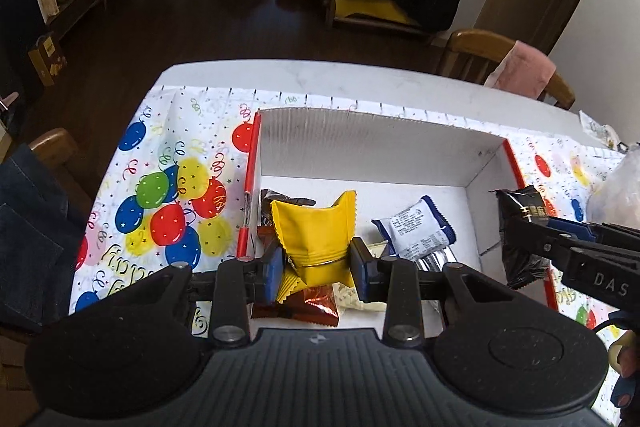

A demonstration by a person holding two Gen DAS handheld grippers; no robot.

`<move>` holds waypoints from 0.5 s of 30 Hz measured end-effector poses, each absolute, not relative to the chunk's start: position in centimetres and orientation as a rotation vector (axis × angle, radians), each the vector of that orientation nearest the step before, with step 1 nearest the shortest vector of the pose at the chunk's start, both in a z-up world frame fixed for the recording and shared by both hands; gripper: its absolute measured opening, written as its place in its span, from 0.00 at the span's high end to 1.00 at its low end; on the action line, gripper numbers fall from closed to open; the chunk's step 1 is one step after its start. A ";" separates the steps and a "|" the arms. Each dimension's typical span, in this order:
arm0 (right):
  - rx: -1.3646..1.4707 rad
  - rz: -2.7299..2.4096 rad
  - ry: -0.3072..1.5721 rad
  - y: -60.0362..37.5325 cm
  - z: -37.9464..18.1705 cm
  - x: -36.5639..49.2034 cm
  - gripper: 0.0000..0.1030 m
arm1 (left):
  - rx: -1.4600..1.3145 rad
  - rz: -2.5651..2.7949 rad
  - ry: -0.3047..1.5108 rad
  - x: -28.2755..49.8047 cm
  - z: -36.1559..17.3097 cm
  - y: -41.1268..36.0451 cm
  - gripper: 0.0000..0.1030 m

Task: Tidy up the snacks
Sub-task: 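Lower both snacks into the red box and open both tools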

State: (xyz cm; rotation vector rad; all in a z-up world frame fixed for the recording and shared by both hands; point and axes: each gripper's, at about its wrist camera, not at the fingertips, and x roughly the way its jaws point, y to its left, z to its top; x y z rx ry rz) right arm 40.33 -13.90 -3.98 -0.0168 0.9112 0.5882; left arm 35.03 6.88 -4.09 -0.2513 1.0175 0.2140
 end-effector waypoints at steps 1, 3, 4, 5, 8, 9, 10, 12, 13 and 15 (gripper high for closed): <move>-0.028 0.590 0.917 -13.6 -4.3 40.7 0.69 | -0.251 0.213 1.028 35.4 -4.4 6.9 0.67; -0.052 0.591 0.928 -13.0 -4.8 41.4 0.69 | -0.242 0.217 1.045 36.1 -4.9 6.8 0.67; -0.058 0.592 0.934 -12.7 -5.1 41.7 0.69 | -0.236 0.218 1.055 36.5 -5.1 6.8 0.67; -0.065 0.594 0.940 -12.5 -5.4 42.1 0.69 | -0.229 0.220 1.063 36.8 -5.4 6.7 0.67; -0.084 0.598 0.965 -11.8 -6.3 43.2 0.69 | -0.211 0.230 1.087 37.9 -6.2 6.7 0.67; -0.092 0.602 0.975 -11.5 -6.6 43.6 0.69 | -0.205 0.233 1.097 38.2 -6.5 6.7 0.67; -0.101 0.604 0.984 -11.3 -7.0 43.8 0.69 | -0.198 0.236 1.106 38.5 -6.7 6.7 0.67; -0.127 0.613 1.000 -10.7 -7.6 44.3 0.68 | -0.190 0.240 1.123 39.1 -7.2 6.8 0.67; -0.137 0.620 1.008 -10.4 -7.8 44.5 0.68 | -0.189 0.238 1.134 39.4 -7.5 6.8 0.67; -0.153 0.637 1.020 -9.8 -8.1 44.8 0.68 | -0.184 0.244 1.154 39.9 -7.9 6.9 0.67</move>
